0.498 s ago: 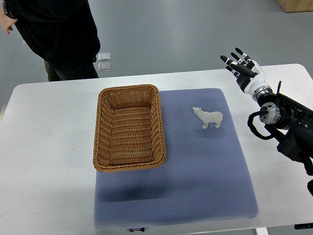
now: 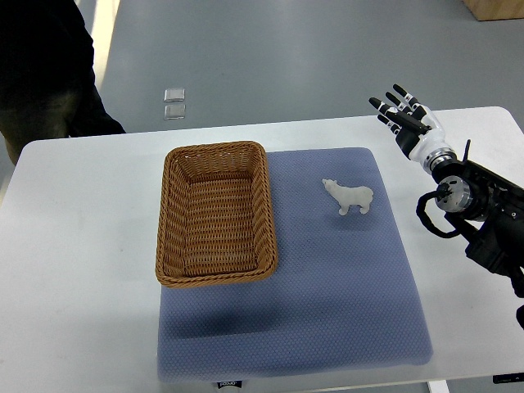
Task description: Place white bear in brown basket with right hand
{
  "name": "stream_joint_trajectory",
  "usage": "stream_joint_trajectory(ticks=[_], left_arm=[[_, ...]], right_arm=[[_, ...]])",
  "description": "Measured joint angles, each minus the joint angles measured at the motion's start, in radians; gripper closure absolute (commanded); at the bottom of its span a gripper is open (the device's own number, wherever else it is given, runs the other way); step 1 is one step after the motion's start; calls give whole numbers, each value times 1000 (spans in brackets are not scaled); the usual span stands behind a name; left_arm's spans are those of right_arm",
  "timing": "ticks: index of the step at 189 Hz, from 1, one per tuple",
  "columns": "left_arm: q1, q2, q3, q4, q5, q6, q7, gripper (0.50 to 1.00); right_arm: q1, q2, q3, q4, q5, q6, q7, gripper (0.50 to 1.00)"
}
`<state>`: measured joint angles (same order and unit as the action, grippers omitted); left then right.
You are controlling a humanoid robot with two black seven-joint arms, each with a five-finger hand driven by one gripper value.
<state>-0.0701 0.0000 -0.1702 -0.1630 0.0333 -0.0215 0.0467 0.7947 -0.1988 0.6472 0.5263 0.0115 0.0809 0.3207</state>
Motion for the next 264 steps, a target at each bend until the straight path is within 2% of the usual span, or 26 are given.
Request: stream_joint_trajectory(ticks=[120, 194, 233, 264], left_arm=[[1, 0, 9, 6, 1, 0, 0, 500], [1, 0, 9, 7, 1, 0, 0, 500], [0, 0, 9, 7, 1, 2, 0, 500], [0, 0, 9, 7, 1, 5, 0, 500]], right_arm=[[1, -8, 0, -5, -1, 5, 2, 576], [2, -11, -4, -23, -14, 9, 35, 576], [0, -19, -20, -26, -39, 99, 35, 576], [3, -38, -24, -24, -185, 171, 35, 576]])
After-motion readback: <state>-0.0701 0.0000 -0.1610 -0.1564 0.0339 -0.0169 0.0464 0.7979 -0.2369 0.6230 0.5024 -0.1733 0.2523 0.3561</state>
